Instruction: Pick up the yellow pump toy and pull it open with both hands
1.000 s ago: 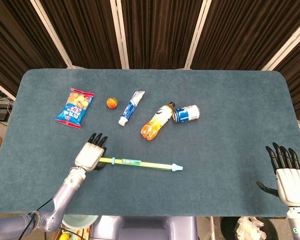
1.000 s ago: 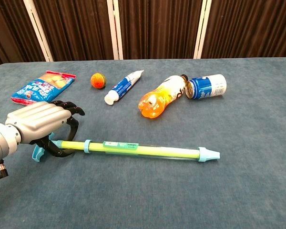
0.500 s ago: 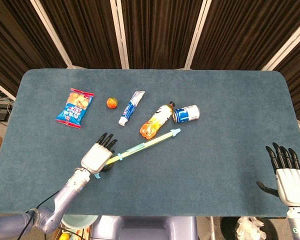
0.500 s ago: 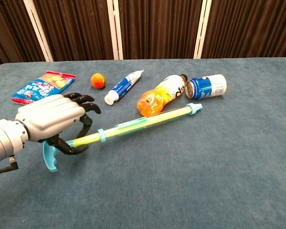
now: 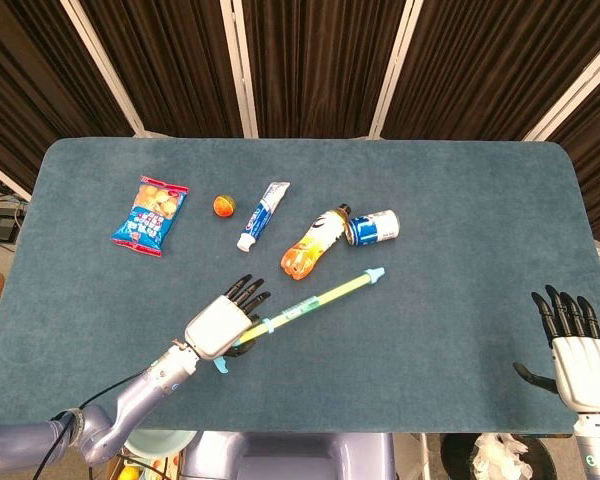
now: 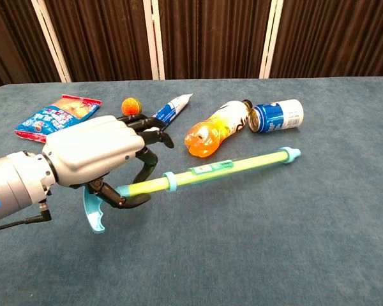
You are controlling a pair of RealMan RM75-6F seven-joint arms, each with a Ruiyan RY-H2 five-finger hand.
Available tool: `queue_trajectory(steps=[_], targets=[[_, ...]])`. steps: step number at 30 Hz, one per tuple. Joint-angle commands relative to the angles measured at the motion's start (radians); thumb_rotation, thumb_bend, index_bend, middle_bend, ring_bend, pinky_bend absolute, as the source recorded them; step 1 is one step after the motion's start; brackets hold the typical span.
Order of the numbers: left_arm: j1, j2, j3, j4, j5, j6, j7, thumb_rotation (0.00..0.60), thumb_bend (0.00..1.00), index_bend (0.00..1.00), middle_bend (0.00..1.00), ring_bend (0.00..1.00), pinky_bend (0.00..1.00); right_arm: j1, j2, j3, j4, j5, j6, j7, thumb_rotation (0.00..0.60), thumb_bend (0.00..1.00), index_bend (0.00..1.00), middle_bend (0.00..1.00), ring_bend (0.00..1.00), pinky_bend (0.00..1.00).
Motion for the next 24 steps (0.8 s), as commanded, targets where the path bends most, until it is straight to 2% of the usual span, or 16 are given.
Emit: queue_trajectory(steps=[1, 15, 24], targets=[[-0.010, 0.005, -0.002, -0.015, 0.018, 0.005, -0.004, 0.600, 0.39, 0.62, 0.15, 0.00, 0.08, 0.000, 0.000, 0.000, 0.000, -0.002, 0.001, -0.002, 0.600, 0.14, 0.07, 0.00, 0.00, 0.00], [-0.033, 0.000, -0.032, -0.042, 0.067, 0.038, -0.034, 0.600, 0.39, 0.62, 0.15, 0.00, 0.08, 0.003, -0.002, 0.001, -0.001, 0.003, -0.006, -0.004, 0.600, 0.14, 0.08, 0.00, 0.00, 0.00], [-0.043, -0.007, -0.042, -0.049, 0.096, 0.060, -0.051, 0.600, 0.39, 0.62, 0.14, 0.00, 0.08, 0.025, -0.011, 0.012, -0.026, 0.016, -0.038, 0.028, 0.600, 0.15, 0.22, 0.00, 0.00, 0.00]])
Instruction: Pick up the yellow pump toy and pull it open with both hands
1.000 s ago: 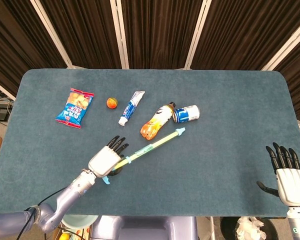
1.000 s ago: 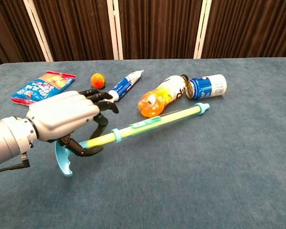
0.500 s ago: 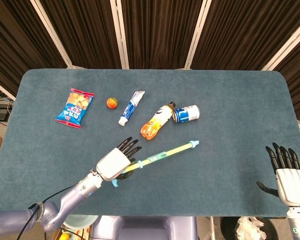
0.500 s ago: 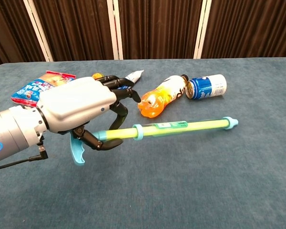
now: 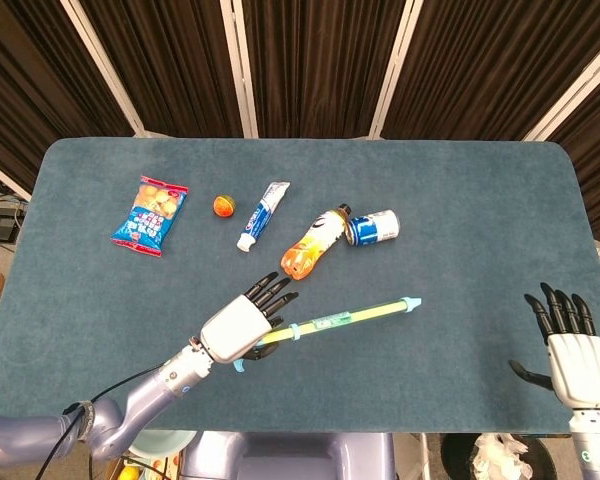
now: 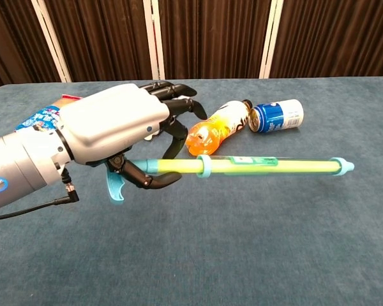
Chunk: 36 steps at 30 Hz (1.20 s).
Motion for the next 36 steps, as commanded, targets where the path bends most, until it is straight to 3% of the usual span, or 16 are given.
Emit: queue_trajectory(steps=[1, 7, 21, 36], targets=[[-0.003, -0.003, -0.004, 0.000, 0.003, 0.002, -0.001, 0.600, 0.39, 0.62, 0.14, 0.00, 0.08, 0.012, -0.004, 0.003, -0.022, 0.009, -0.023, 0.019, 0.600, 0.16, 0.24, 0.00, 0.00, 0.00], [-0.012, -0.011, -0.023, -0.015, -0.002, 0.003, 0.004, 0.600, 0.39, 0.62, 0.14, 0.00, 0.08, 0.066, -0.034, 0.035, -0.089, 0.072, -0.109, -0.001, 0.600, 0.18, 0.30, 0.00, 0.00, 0.00], [-0.039, 0.008, -0.055, -0.101, -0.020, -0.029, 0.044, 0.600, 0.39, 0.62, 0.15, 0.00, 0.08, 0.156, -0.124, 0.133, -0.148, 0.189, -0.165, -0.057, 0.600, 0.26, 0.40, 0.00, 0.00, 0.00], [-0.074, -0.017, -0.082, -0.094, -0.051, -0.070, 0.035, 0.600, 0.39, 0.63, 0.15, 0.00, 0.08, 0.195, -0.177, 0.142, -0.124, 0.247, -0.193, -0.099, 0.600, 0.26, 0.43, 0.00, 0.00, 0.00]])
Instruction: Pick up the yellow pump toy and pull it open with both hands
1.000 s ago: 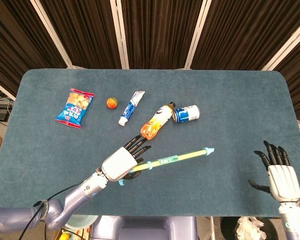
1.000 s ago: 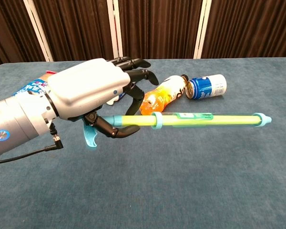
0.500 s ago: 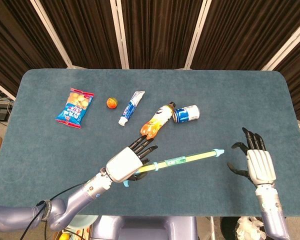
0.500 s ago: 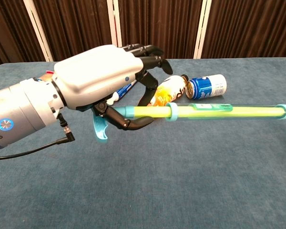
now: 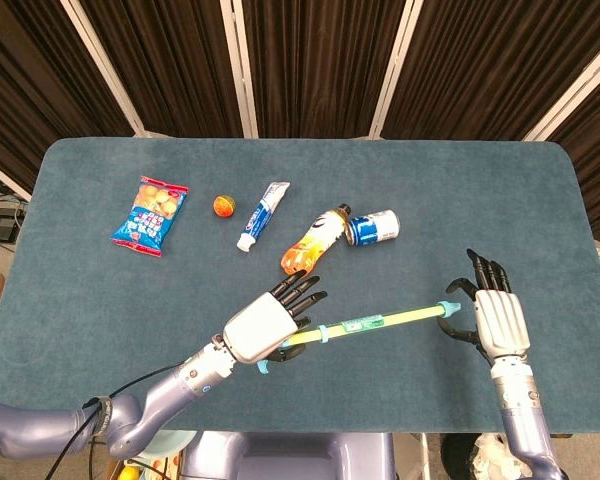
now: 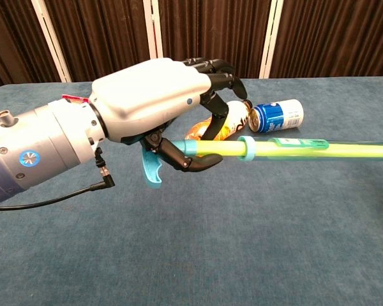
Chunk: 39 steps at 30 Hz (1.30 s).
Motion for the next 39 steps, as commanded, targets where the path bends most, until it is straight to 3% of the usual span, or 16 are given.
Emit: queue_trajectory(steps=[1, 39], targets=[[-0.008, -0.005, -0.005, 0.009, 0.000, -0.005, -0.004, 0.600, 0.39, 0.63, 0.15, 0.00, 0.08, 0.003, -0.002, 0.000, 0.006, 0.010, -0.003, -0.003, 0.600, 0.26, 0.43, 0.00, 0.00, 0.00], [-0.054, -0.055, -0.029, 0.027, -0.027, 0.003, 0.019, 0.600, 0.39, 0.63, 0.15, 0.00, 0.08, 0.022, -0.008, -0.016, 0.029, 0.070, -0.007, -0.009, 0.600, 0.29, 0.47, 0.00, 0.00, 0.00]])
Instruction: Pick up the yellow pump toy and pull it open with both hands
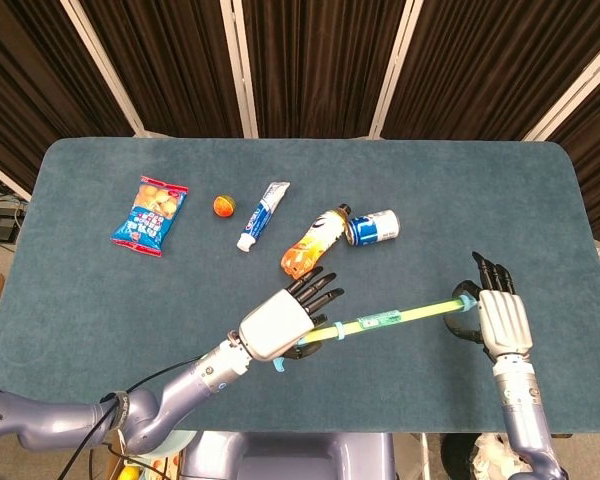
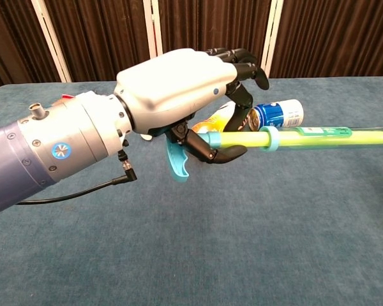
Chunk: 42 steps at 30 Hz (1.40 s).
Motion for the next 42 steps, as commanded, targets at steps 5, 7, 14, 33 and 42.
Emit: queue_trajectory(steps=[5, 7, 14, 33, 42], targets=[[-0.007, -0.008, -0.002, -0.003, -0.004, -0.002, 0.007, 0.600, 0.39, 0.63, 0.15, 0.00, 0.08, 0.002, -0.001, -0.002, -0.001, 0.003, 0.000, 0.006, 0.600, 0.29, 0.47, 0.00, 0.00, 0.00], [-0.009, -0.011, -0.001, -0.004, -0.005, -0.003, 0.008, 0.600, 0.39, 0.63, 0.15, 0.00, 0.08, 0.002, -0.001, -0.001, -0.002, 0.002, 0.000, 0.013, 0.600, 0.29, 0.47, 0.00, 0.00, 0.00], [-0.012, -0.021, 0.005, -0.007, -0.001, 0.002, 0.015, 0.600, 0.39, 0.63, 0.15, 0.00, 0.08, 0.003, 0.004, 0.008, -0.014, 0.021, -0.005, 0.038, 0.600, 0.28, 0.43, 0.00, 0.00, 0.00], [-0.020, -0.047, -0.009, 0.015, -0.005, 0.023, 0.014, 0.600, 0.39, 0.63, 0.15, 0.00, 0.08, 0.007, 0.004, -0.002, -0.015, 0.031, -0.005, 0.030, 0.600, 0.28, 0.41, 0.00, 0.00, 0.00], [-0.019, -0.040, 0.002, 0.017, -0.001, 0.025, 0.022, 0.600, 0.39, 0.63, 0.15, 0.00, 0.08, 0.007, 0.009, 0.001, -0.019, 0.032, 0.003, 0.032, 0.600, 0.36, 0.58, 0.02, 0.00, 0.00]])
